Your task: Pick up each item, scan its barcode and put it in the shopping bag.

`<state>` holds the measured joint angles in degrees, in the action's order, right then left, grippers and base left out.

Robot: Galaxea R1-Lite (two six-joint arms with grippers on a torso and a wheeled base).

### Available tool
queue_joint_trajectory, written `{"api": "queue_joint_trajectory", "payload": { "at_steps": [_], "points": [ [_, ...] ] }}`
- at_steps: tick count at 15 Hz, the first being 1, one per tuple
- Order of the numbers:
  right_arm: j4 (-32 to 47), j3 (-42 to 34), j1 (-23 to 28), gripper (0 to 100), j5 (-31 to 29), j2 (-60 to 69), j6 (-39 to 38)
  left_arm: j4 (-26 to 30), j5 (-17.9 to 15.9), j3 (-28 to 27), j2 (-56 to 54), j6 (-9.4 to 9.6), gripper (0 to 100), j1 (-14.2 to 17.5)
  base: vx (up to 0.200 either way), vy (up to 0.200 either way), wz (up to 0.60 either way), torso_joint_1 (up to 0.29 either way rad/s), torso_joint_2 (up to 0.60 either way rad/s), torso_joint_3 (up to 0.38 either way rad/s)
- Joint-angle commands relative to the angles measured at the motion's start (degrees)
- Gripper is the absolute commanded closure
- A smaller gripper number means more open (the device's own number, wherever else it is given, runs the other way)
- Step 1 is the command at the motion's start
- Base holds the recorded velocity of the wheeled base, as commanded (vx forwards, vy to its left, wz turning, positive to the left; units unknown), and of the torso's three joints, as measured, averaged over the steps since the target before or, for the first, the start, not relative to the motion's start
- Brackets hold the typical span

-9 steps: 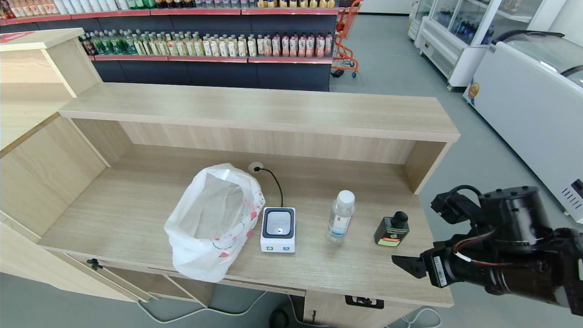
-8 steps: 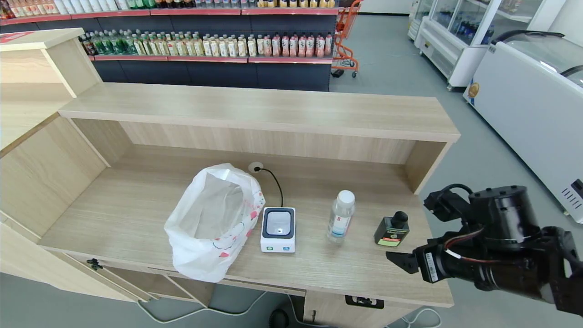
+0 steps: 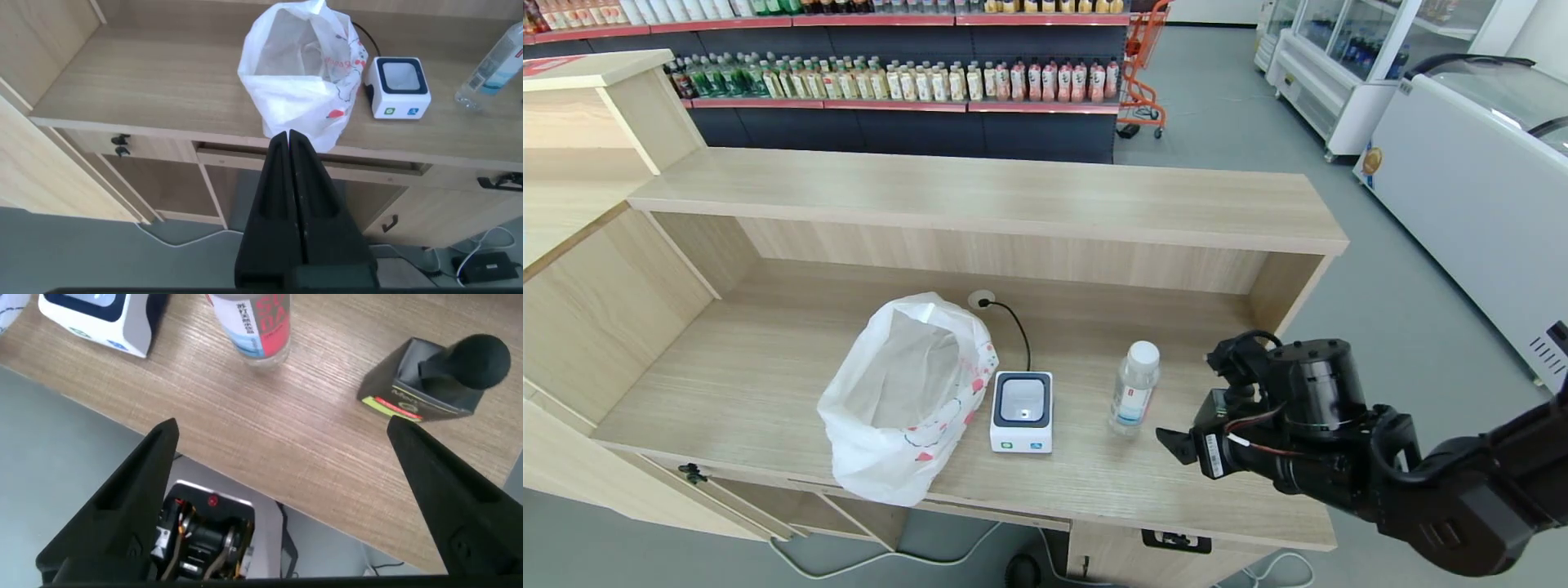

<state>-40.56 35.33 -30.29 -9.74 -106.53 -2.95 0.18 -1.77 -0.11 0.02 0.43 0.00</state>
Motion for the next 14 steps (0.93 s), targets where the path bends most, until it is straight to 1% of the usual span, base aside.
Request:
{"api": "queue_joint_trajectory", "payload": {
  "at_steps": [1, 2, 5, 10, 14],
  "points": [
    [-1.28, 2.03, -0.38, 0, -1.51, -4.56, 0.40, -0.01, 0.01, -0.07, -0.02, 0.01, 100, 0.00, 0.000, 0.000, 0.00, 0.000, 0.00, 0.000],
    [-1.98, 2.29, -0.38, 0, -2.12, -5.26, 0.58, -0.01, 0.01, 0.02, 0.06, 0.01, 100, 0.00, 0.000, 0.000, 0.00, 0.000, 0.00, 0.000],
    [-7.43, 2.64, -0.47, 0, -2.65, -8.87, 2.95, -0.01, 0.01, -0.07, 0.06, 0.01, 100, 0.00, 0.000, 0.000, 0.00, 0.000, 0.00, 0.000],
    [-11.30, 5.72, -0.64, 0, -2.65, -13.79, 3.30, -0.01, 0.01, 0.02, 0.06, 0.01, 100, 0.00, 0.000, 0.000, 0.00, 0.000, 0.00, 0.000],
    [-15.69, 8.79, -1.70, 0, -2.65, -17.92, 6.03, -0.01, 0.01, -0.07, 0.06, 0.01, 100, 0.00, 0.000, 0.000, 0.00, 0.000, 0.00, 0.000]
  ]
}}
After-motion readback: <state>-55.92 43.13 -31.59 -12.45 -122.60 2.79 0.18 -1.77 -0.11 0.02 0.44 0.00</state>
